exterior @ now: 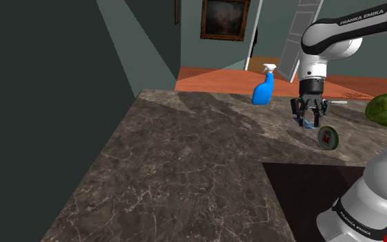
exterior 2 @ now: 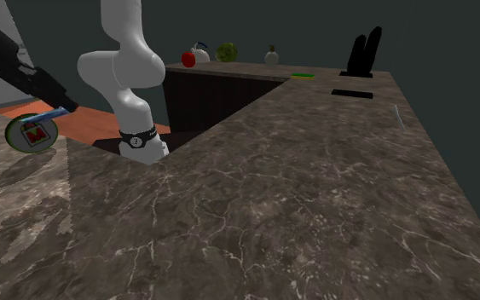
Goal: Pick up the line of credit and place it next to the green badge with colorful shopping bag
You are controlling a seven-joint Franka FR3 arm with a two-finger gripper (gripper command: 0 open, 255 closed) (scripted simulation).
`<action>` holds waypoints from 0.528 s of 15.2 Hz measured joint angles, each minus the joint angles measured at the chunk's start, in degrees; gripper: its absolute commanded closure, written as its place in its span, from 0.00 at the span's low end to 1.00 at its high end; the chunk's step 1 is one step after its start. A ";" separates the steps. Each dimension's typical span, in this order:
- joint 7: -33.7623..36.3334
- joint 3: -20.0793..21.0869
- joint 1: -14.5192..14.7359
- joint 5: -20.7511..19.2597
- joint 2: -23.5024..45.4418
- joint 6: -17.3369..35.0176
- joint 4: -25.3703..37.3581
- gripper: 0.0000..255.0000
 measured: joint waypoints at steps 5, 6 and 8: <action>-0.71 -0.19 0.04 -0.01 1.67 4.21 -2.61 1.00; -0.97 -0.31 -0.05 -0.14 1.85 5.07 -3.33 1.00; -1.19 -0.34 -0.02 -0.10 2.39 6.74 -4.47 1.00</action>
